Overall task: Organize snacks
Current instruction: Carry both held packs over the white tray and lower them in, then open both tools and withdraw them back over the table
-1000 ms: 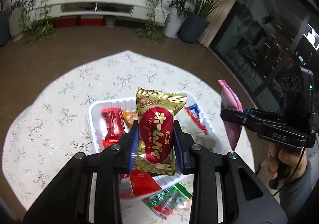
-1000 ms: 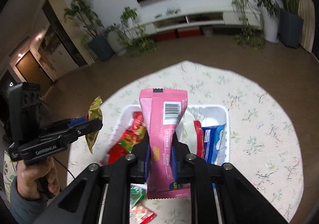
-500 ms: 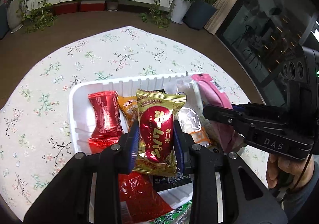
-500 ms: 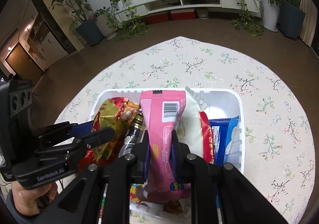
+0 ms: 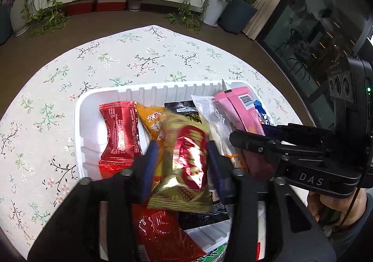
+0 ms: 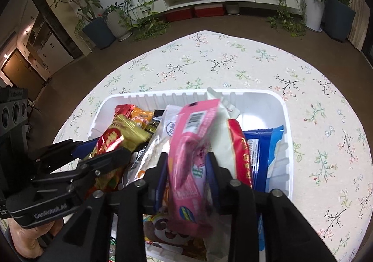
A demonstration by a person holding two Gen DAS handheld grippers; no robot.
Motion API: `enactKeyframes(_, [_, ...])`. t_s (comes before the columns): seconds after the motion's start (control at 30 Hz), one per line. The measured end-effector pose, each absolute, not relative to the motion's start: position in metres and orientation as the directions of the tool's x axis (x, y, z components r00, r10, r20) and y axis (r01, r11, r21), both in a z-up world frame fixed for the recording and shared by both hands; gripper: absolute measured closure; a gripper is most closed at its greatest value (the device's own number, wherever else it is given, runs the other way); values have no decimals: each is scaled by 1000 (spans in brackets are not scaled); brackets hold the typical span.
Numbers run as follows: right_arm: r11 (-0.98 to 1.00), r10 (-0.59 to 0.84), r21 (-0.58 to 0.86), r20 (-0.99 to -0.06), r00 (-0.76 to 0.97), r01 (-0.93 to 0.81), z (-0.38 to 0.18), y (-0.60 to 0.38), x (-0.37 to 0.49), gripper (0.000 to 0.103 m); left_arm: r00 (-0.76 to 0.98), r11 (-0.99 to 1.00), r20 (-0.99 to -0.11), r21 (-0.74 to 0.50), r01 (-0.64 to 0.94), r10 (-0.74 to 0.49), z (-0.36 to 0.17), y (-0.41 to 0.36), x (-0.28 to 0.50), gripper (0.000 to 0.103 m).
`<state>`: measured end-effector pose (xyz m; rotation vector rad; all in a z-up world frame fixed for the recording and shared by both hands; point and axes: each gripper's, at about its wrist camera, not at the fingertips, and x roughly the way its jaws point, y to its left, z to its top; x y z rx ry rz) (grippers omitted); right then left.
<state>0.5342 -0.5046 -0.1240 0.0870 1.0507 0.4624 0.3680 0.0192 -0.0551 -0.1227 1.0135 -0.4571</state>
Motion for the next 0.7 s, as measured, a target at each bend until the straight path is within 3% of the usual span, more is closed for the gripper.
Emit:
enactKeyframes(0.07, [902, 404, 281, -816, 414, -327, -124, -505, 532, 61, 447, 900, -789, -301, 316, -421, -56, 18, 365, 51])
enactKeyframes(0.23, [904, 398, 273, -818, 415, -330, -122, -503, 528, 60, 450, 896, -785, -298, 328, -426, -53, 16, 358, 50])
enactKeyframes(0.27, [905, 396, 269, -818, 417, -330, -122, -503, 527, 59, 454, 898, -785, -290, 332, -421, -51, 16, 355, 46])
enactKeyframes(0.43, [908, 397, 268, -799, 452, -324, -107, -512, 514, 38, 498, 905, -767, -257, 338, -404, -30, 20, 335, 27])
enactKeyframes(0.57, [881, 467, 338, -727, 503, -330, -85, -530, 488, 13, 537, 916, -755, -217, 338, -377, -11, 31, 307, 3])
enactKeyframes(0.7, [856, 516, 387, -672, 532, -343, -73, -547, 454, 6, 549, 919, -752, -198, 340, -365, -6, 37, 275, 0])
